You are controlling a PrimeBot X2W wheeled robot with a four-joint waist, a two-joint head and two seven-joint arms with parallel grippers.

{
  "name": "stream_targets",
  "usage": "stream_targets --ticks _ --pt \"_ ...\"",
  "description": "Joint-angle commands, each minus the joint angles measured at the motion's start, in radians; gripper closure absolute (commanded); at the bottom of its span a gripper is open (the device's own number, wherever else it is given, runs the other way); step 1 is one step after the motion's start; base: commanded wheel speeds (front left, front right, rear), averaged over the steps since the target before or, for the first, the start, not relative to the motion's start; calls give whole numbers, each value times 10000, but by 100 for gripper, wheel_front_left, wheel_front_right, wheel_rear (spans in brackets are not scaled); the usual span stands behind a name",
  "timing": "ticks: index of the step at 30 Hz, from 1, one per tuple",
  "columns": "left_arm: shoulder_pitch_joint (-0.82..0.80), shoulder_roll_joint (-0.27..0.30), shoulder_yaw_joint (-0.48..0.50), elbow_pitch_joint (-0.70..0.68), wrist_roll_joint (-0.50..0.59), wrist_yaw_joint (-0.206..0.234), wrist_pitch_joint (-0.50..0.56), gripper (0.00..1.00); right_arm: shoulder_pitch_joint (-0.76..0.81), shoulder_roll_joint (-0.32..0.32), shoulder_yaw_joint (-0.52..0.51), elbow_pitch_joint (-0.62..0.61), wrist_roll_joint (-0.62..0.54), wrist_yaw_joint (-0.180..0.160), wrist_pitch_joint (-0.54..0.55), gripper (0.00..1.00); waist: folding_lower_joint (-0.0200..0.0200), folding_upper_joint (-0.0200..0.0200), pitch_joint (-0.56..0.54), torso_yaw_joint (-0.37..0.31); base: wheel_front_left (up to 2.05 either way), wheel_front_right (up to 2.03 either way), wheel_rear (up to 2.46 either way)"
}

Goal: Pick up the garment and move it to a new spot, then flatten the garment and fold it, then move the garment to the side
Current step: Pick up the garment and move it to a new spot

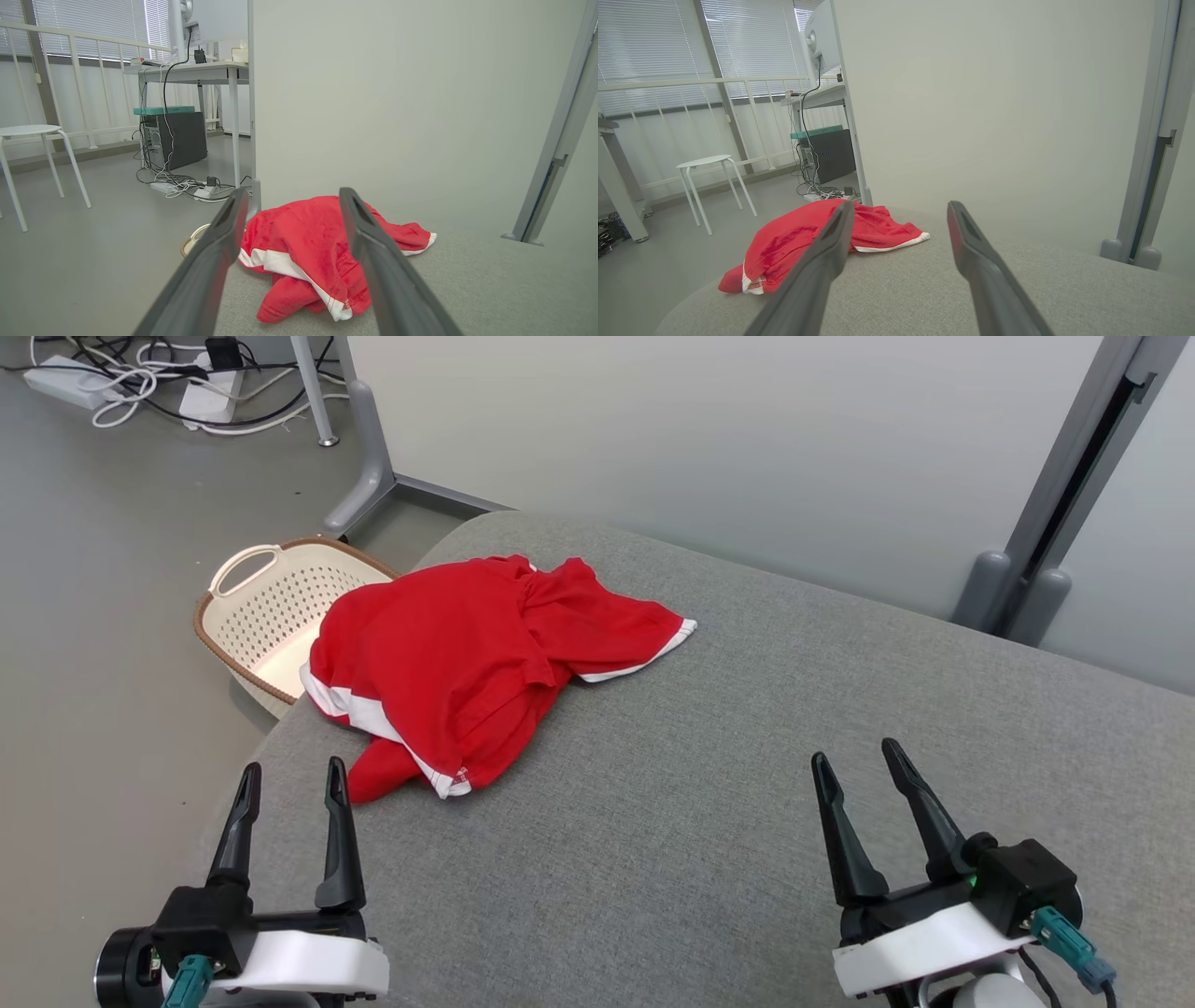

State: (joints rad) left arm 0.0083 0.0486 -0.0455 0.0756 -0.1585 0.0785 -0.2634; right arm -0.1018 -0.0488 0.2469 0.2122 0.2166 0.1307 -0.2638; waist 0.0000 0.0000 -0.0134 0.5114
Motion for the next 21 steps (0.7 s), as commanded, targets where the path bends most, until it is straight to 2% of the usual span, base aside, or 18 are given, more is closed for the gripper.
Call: stream_targets --ticks 1,8,13,17,21 --pt "-29 32 22 51 51 -78 -21 0 133 -29 -47 -56 23 1 -14 0 0 0 -32 -31 0 0 0" --pt "-246 32 136 212 -52 -251 -21 0 361 -29 -243 -213 -61 1 -13 0 0 0 56 -104 0 0 0" --pt "-760 35 356 576 -202 -786 -21 0 136 -29 -304 -281 -295 1 -14 0 0 0 573 -369 0 0 0" --pt "-1464 129 595 1375 -9 -1085 -14 0 -58 -34 -682 -324 -513 1 -14 0 0 0 1179 -685 0 0 0" --pt "-2473 597 655 2557 122 -1351 -13 0 -301 -51 -1106 -434 -844 1 -14 0 0 0 1965 -1109 0 0 0"
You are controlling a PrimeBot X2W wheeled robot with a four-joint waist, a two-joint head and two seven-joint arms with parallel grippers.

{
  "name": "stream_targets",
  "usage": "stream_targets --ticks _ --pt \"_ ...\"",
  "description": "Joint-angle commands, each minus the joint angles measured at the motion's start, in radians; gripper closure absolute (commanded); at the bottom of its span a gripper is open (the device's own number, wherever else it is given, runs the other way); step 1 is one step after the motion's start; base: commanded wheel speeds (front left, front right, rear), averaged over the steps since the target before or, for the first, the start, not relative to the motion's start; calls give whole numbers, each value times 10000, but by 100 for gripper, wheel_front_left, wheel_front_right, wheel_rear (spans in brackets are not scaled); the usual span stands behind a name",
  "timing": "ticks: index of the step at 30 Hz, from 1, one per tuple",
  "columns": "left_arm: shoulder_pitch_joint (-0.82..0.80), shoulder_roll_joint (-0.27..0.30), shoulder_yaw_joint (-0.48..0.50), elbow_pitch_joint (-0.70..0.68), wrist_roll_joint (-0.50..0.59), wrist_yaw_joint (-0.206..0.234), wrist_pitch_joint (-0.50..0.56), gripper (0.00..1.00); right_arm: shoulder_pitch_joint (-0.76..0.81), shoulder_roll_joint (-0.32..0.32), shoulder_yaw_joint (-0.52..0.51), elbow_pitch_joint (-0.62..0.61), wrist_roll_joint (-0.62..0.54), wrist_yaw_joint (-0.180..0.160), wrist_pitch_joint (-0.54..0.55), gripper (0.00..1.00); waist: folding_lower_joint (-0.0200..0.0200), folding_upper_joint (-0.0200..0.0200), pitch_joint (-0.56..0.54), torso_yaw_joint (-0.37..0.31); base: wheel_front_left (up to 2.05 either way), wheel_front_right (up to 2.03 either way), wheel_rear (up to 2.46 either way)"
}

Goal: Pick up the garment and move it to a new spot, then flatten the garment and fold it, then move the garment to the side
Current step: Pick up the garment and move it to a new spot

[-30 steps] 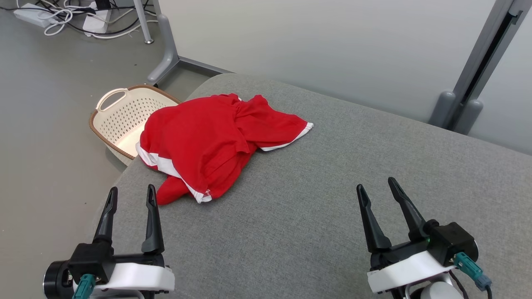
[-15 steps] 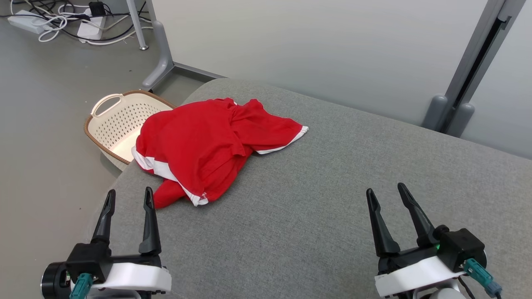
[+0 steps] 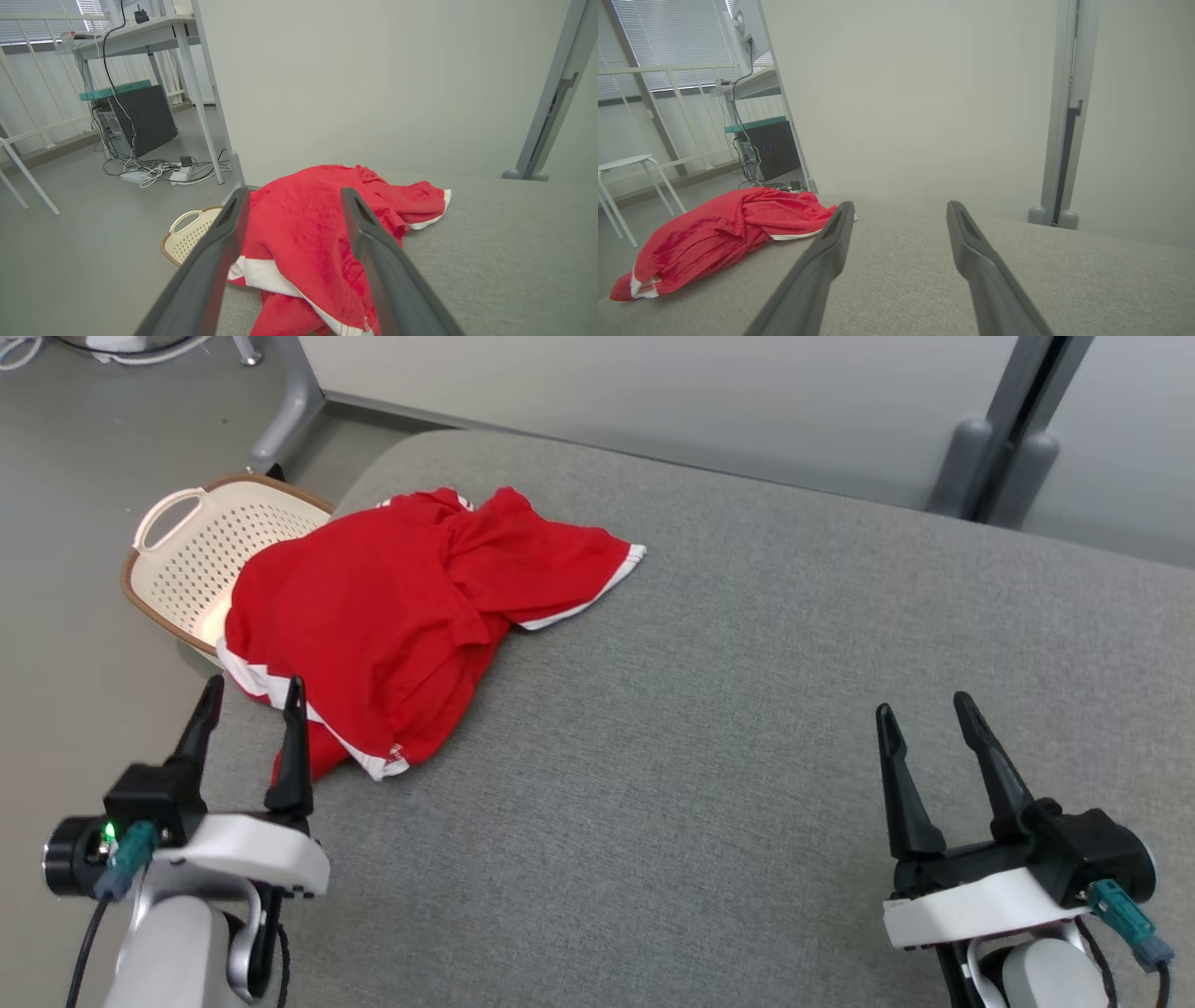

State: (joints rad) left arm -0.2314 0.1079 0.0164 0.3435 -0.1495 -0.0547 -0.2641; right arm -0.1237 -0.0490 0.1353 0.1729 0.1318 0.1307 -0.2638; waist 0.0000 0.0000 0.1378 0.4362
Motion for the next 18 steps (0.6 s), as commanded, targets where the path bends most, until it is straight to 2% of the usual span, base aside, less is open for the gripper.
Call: stream_targets --ticks 1,7,12,18 --pt "-382 159 -2 225 70 -87 59 0 -137 -78 -62 -70 -52 1 -14 0 0 0 655 -453 0 0 0" --pt "-2543 1069 -379 1697 188 -474 1107 0 -503 -350 -316 -255 -329 1 -14 0 0 0 1848 -909 0 0 0" --pt "-4189 1812 -1072 2681 234 -706 2524 0 -743 -393 -276 -302 -289 1 -14 0 0 0 2564 -1239 0 0 0" --pt "-5799 2634 -1731 3693 -794 -746 4157 0 -954 -298 34 -286 -245 1 -14 0 0 0 3160 -1684 0 0 0"
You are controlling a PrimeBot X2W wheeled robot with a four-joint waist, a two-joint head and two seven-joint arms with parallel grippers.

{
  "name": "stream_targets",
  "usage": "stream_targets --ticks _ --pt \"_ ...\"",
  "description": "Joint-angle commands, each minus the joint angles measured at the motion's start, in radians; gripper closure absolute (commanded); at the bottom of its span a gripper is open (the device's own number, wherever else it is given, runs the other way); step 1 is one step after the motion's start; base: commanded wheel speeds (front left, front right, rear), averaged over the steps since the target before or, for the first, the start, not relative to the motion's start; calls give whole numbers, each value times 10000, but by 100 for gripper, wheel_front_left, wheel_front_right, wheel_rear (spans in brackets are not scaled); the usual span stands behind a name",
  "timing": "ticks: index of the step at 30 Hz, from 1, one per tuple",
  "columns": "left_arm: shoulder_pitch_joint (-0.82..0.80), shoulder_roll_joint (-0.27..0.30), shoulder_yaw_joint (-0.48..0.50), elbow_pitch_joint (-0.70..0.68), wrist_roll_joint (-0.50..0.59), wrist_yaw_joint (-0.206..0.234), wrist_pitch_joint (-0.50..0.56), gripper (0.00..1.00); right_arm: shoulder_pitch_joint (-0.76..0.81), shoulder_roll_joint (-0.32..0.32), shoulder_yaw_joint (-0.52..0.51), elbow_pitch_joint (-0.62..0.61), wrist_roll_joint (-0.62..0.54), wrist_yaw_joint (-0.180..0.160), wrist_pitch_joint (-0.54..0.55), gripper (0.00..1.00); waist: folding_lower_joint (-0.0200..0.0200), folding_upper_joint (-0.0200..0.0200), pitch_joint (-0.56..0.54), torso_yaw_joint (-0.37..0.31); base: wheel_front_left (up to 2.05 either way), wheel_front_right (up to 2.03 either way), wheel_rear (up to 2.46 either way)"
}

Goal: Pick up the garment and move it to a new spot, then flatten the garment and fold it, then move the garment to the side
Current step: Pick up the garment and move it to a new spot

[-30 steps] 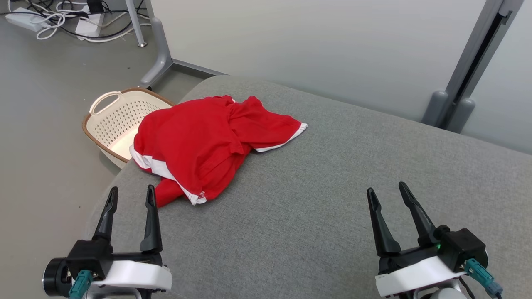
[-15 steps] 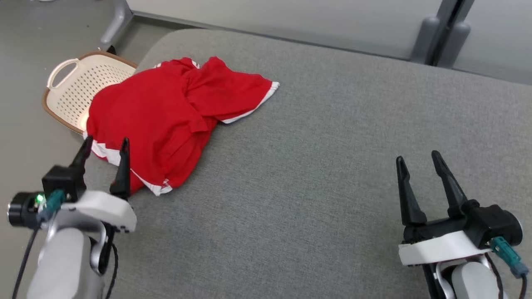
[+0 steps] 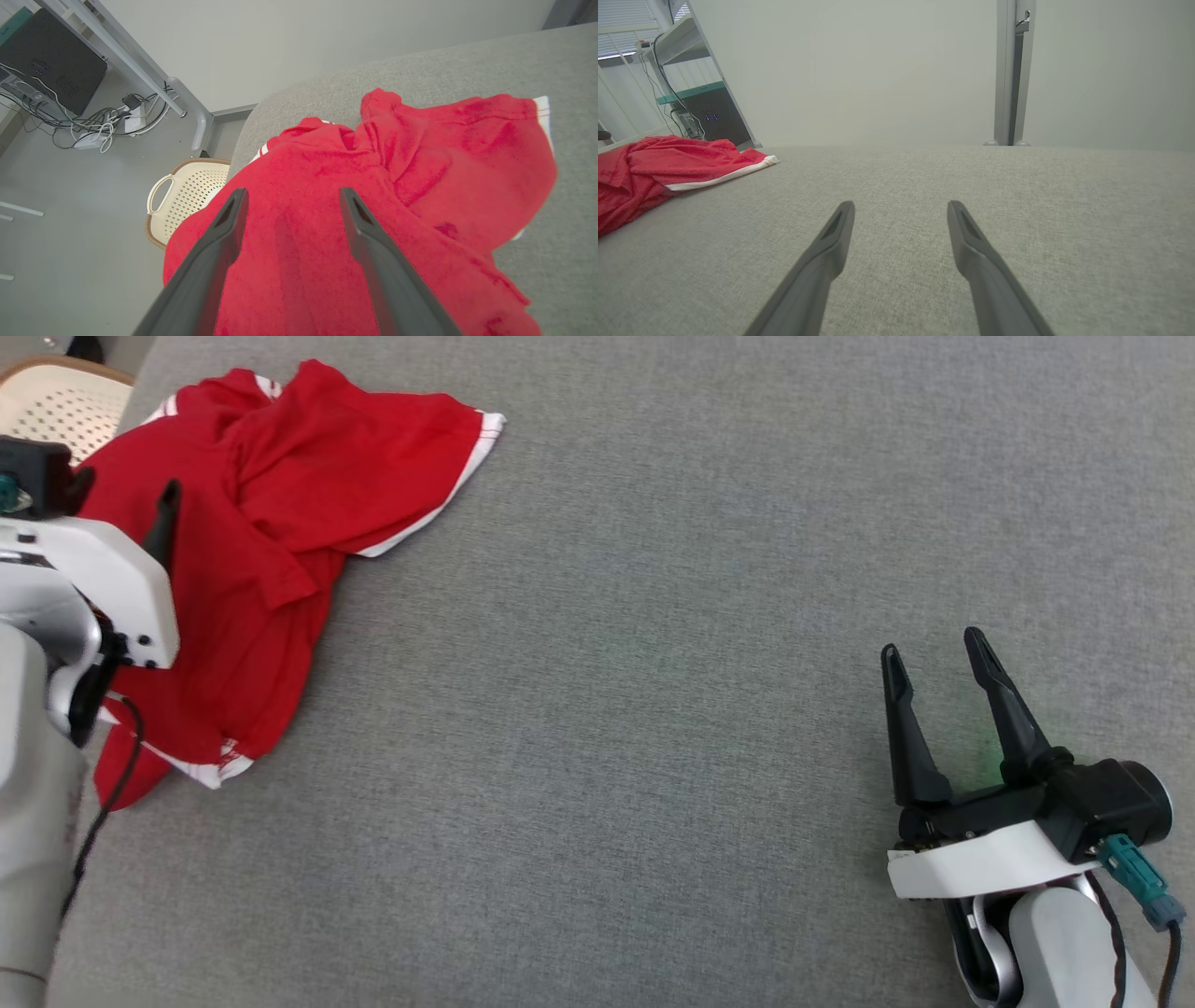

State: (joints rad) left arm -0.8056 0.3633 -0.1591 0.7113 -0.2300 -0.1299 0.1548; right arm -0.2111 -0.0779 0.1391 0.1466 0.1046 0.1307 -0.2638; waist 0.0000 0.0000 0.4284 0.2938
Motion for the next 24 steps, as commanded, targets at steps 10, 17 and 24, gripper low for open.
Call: stream_targets --ticks 10,17,24 --pt "-1465 1204 -853 1278 -1291 1 1667 0 -300 34 293 47 85 -1 -8 0 0 0 792 -860 0 0 0" --pt "-1773 1498 -1442 1795 -1979 -1 2047 64 -417 111 210 29 67 -10 -2 0 0 0 975 -1121 0 0 0" --pt "-1930 1690 -1784 2044 -2304 1 1413 100 -400 173 173 124 107 -10 -2 0 0 0 800 -1096 0 0 0"
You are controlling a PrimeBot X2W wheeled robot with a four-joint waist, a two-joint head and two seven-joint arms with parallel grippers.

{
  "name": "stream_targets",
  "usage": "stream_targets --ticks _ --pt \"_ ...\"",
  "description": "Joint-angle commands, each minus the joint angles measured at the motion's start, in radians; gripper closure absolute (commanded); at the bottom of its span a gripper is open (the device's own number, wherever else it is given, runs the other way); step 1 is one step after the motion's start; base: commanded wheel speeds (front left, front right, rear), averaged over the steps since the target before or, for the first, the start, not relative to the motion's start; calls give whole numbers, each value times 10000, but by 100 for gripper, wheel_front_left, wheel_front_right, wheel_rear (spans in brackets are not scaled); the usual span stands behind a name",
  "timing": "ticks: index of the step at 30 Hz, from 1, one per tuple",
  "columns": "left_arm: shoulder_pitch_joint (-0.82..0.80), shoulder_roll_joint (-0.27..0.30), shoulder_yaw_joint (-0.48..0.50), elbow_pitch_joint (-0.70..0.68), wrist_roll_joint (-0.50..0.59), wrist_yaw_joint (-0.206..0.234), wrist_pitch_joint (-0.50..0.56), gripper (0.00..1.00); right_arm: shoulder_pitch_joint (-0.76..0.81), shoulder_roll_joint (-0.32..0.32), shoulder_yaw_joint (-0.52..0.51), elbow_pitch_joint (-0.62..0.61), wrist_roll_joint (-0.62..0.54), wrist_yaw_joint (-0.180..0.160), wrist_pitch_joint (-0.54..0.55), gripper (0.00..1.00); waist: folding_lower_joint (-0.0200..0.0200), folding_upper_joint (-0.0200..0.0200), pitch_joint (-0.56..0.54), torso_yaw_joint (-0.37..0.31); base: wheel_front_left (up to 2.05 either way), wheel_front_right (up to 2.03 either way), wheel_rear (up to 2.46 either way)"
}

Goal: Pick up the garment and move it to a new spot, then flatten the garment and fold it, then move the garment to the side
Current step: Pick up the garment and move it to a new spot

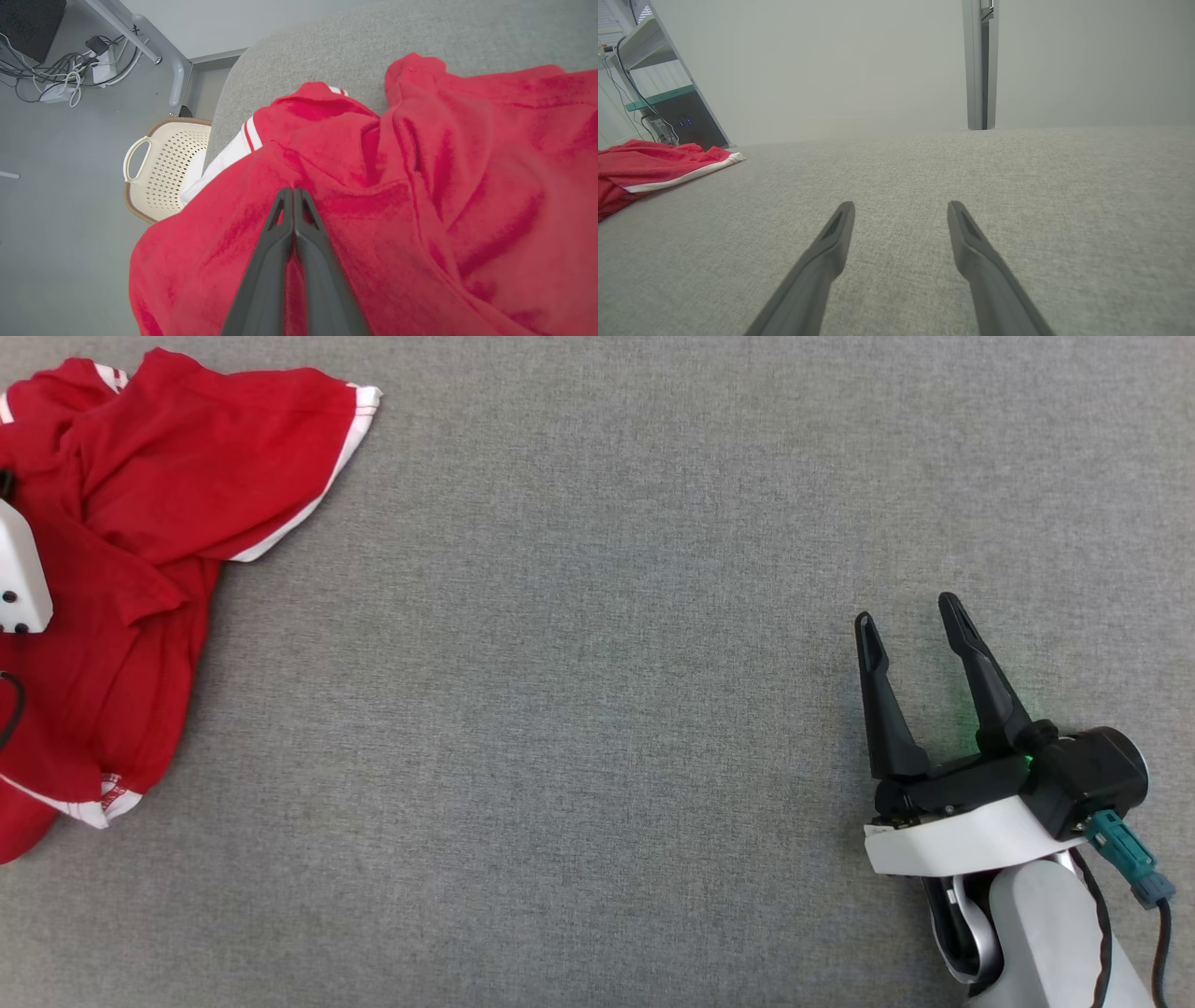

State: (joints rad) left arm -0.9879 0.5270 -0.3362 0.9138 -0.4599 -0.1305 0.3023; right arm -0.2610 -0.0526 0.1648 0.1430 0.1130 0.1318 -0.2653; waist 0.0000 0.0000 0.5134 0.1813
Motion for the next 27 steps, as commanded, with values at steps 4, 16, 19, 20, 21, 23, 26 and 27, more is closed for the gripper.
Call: stream_targets --ticks 4,16,19,20,21,23,26,27 --pt "-299 87 -84 148 89 8 -792 100 121 -45 -33 206 15 -20 12 0 0 0 -350 111 0 0 0" --pt "-494 -18 -684 -421 422 11 -2386 100 583 10 -246 417 291 -19 3 0 0 0 -2131 416 0 0 0" --pt "-517 9 -1035 -1007 354 10 -2470 100 743 16 -315 465 484 -19 3 0 0 0 -2639 502 0 0 0" --pt "-549 7 -1110 -1260 278 10 -2485 100 800 16 -333 472 554 -19 3 0 0 0 -2772 523 0 0 0" --pt "-572 -50 -1159 -1506 199 10 -2478 100 844 17 -353 472 617 -19 3 0 0 0 -2910 546 0 0 0" --pt "-538 -263 -1172 -2062 -198 9 -2409 100 932 15 -366 464 702 -19 3 0 0 0 -3136 559 0 0 0" --pt "-319 -556 -1034 -2973 -914 9 -2157 100 928 10 -431 412 769 -19 3 0 0 0 -3346 492 0 0 0" --pt "-224 -612 -1026 -3287 -1085 9 -2040 100 933 12 -444 379 781 -19 3 0 0 0 -3392 447 0 0 0"
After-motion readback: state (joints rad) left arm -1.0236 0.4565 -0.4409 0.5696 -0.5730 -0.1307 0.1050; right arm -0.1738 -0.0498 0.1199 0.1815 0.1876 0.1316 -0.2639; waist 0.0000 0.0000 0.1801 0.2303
